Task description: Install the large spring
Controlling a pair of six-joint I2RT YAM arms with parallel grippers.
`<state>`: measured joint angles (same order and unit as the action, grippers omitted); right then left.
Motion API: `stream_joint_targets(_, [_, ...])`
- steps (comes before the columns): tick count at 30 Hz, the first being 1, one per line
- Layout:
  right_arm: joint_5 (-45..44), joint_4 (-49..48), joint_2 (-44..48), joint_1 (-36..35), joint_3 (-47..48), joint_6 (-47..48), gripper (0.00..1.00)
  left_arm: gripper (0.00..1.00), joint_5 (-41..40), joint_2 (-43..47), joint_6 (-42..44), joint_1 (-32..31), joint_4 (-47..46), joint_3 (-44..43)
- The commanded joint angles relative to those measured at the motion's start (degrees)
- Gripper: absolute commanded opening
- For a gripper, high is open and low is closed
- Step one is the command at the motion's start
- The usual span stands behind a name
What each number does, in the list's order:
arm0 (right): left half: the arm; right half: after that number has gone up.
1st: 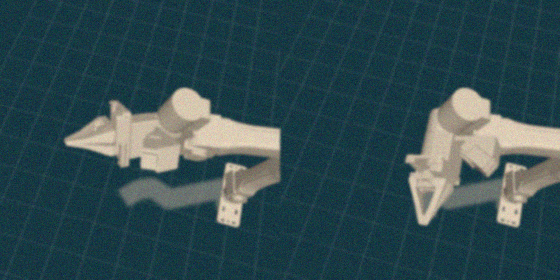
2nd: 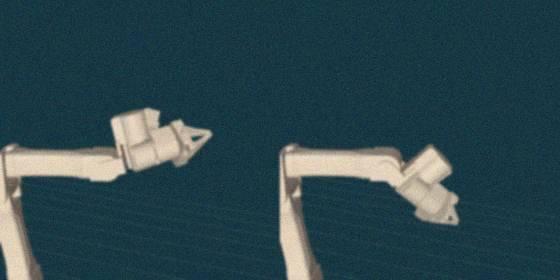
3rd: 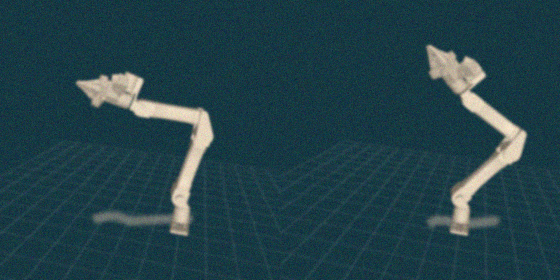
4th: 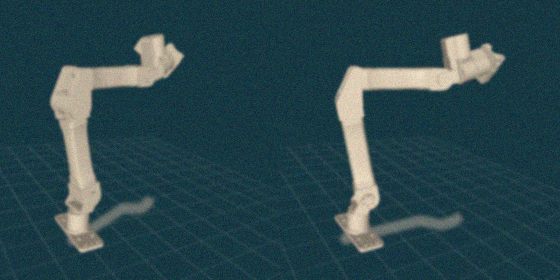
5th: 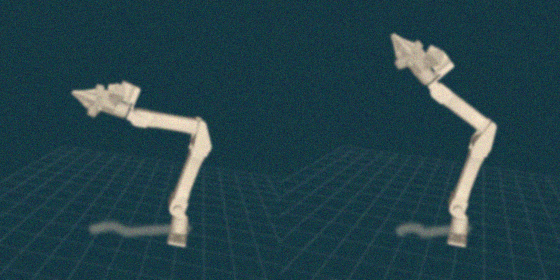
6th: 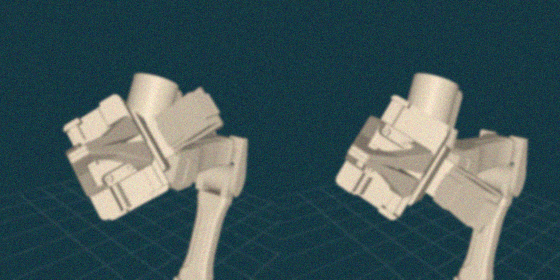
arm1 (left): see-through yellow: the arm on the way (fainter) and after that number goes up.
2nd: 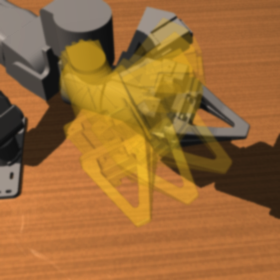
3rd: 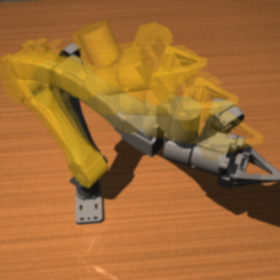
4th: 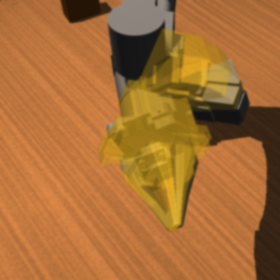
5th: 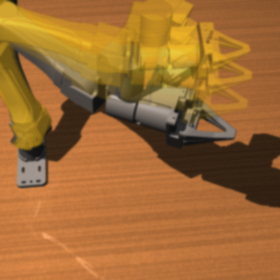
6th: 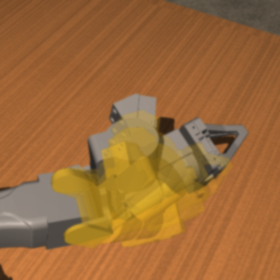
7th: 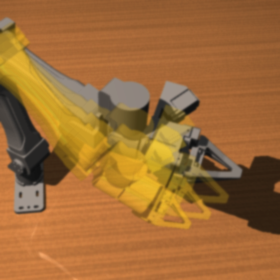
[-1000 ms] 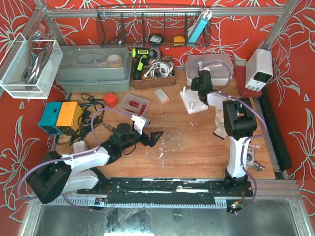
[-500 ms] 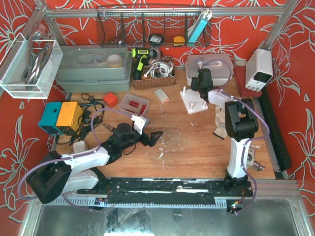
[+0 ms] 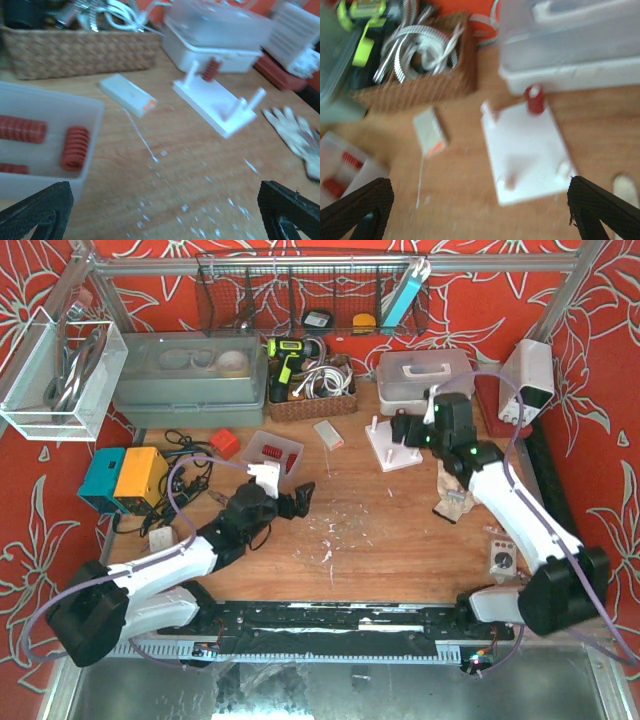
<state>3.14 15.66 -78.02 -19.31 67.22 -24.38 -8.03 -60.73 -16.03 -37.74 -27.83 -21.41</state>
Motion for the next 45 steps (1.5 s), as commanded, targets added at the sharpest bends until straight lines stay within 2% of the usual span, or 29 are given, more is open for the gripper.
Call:
stream_joint_targets(1, [1.2, 8.5, 9.4, -6.5, -7.9, -0.3, 0.97, 1.0, -12.7, -1.6, -8.2, 2.3, 11.7, -9.8])
stream_joint_targets(3, [-0.6, 7.7, 14.2, -9.3, -11.9, 0.2, 0.99, 1.0, -11.8, -3.3, -9.7, 4.7, 17.1, -14.4])
stream_joint_targets(7, [-4.4, 4.3, 22.0, -10.7, -18.9, 0.6, 0.99, 0.81, -8.6, -6.6, -17.4, 10.8, 23.7, -20.8])
stream_joint_targets(10, [-4.9, 2.4, 25.2, -10.7, -21.7, -1.0, 0.99, 0.6, -9.8, -9.6, -23.7, 12.1, 27.9, -24.9])
stream_joint_targets(14, [-3.8, -0.3, 28.2, -10.8, -24.5, -2.4, 0.99, 0.53, -12.5, -17.8, -35.7, 13.3, 41.1, -34.5])
stream_joint_targets(17, [-3.8, -0.2, 29.5, -10.8, -25.0, -2.8, 0.99, 0.41, -11.6, -23.7, -41.7, 14.5, 47.6, -40.3])
stream_joint_targets(20, [-2.5, -1.1, 30.4, -10.9, -25.7, -3.0, 0.99, 0.4, -10.8, -28.0, -46.5, 15.3, 51.9, -45.1])
stream_joint_targets(25, [-3.7, -0.5, 31.7, -10.9, -25.8, -2.7, 0.99, 0.43, -10.0, -36.7, -51.7, 16.2, 64.4, -55.9])
stream_joint_targets(31, [-3.9, -0.9, 32.3, -11.0, -26.2, -2.7, 0.98, 0.43, -6.1, -42.0, -56.4, 17.5, 70.4, -60.2])
stream_joint_targets(38, [-4.6, -1.2, 32.4, -11.1, -26.6, -2.5, 0.98, 0.44, -6.6, -49.5, -58.8, 18.8, 80.6, -68.9])
stream_joint_targets(45, [-4.8, -1.6, 31.2, -11.3, -26.7, -2.4, 0.98, 0.46, -4.8, -56.3, -59.2, 19.4, 85.3, -75.5])
